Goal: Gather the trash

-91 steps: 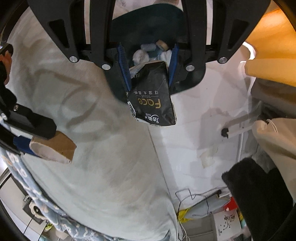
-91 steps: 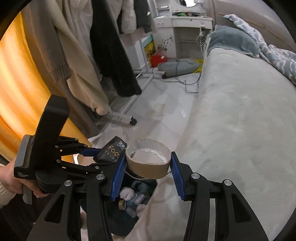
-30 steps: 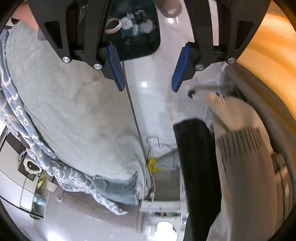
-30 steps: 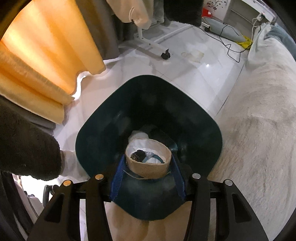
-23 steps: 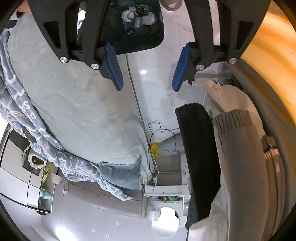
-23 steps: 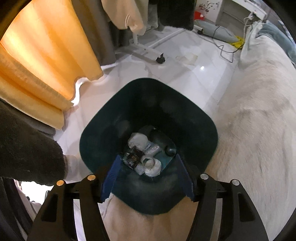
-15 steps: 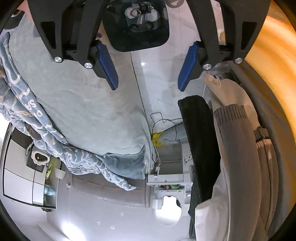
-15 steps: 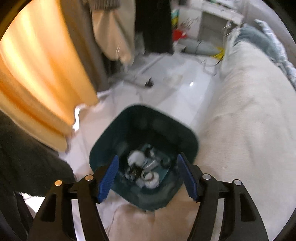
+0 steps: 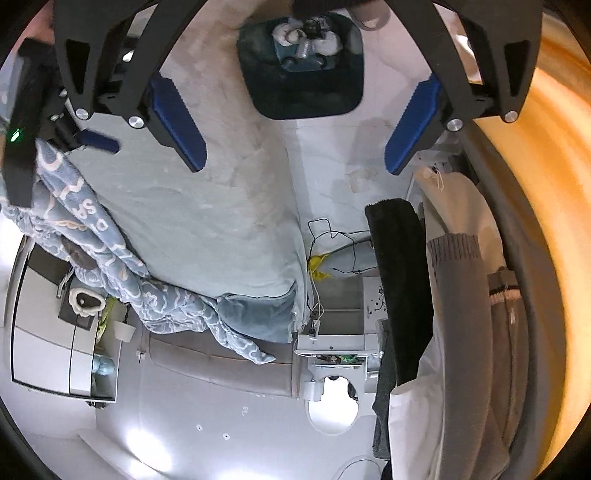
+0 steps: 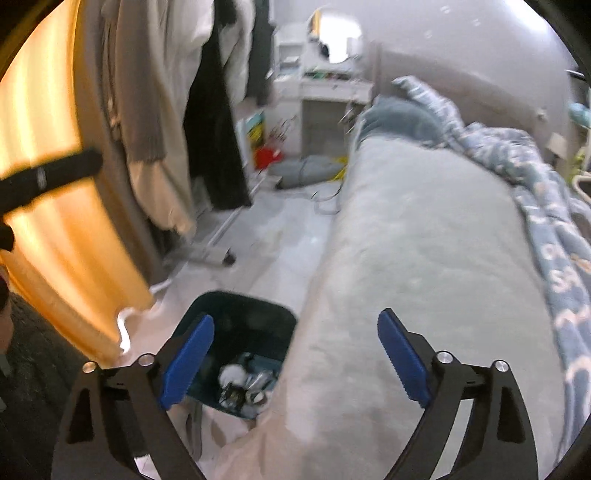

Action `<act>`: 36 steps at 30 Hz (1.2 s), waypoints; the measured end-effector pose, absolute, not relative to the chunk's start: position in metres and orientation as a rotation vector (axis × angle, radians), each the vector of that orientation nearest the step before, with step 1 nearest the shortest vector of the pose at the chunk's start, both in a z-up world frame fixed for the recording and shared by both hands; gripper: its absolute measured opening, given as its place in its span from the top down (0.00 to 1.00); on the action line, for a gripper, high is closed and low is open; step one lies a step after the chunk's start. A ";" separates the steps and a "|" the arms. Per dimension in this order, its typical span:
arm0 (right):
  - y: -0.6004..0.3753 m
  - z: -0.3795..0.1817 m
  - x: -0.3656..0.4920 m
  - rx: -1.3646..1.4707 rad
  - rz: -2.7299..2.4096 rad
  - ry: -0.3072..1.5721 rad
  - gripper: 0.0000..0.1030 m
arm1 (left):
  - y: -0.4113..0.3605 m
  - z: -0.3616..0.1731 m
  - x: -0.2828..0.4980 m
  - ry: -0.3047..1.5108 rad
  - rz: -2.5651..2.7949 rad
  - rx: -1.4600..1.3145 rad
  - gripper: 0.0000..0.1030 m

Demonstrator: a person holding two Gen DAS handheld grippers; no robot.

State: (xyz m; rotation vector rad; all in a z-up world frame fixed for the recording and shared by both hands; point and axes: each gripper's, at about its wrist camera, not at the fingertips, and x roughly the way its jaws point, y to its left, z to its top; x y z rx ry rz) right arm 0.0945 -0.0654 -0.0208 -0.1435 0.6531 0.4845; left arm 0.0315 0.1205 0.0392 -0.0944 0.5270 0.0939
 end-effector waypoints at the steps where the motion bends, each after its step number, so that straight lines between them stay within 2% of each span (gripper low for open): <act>1: -0.074 -0.015 0.089 -0.139 0.471 0.638 0.08 | 0.119 0.039 0.028 0.525 0.100 -0.096 0.04; 3: -0.089 -0.004 0.078 -0.131 0.441 0.606 0.03 | 0.114 0.038 0.017 0.517 0.125 -0.088 0.03; 11: -0.164 0.028 0.027 -0.056 0.332 0.509 0.03 | 0.094 0.032 -0.019 0.490 0.153 0.001 0.03; 19: -0.203 0.027 -0.001 -0.019 0.297 0.491 0.03 | 0.083 0.017 -0.038 0.524 0.118 0.027 0.03; 36: -0.199 0.026 -0.010 -0.005 0.383 0.466 0.03 | 0.083 -0.001 -0.033 0.592 0.113 -0.016 0.03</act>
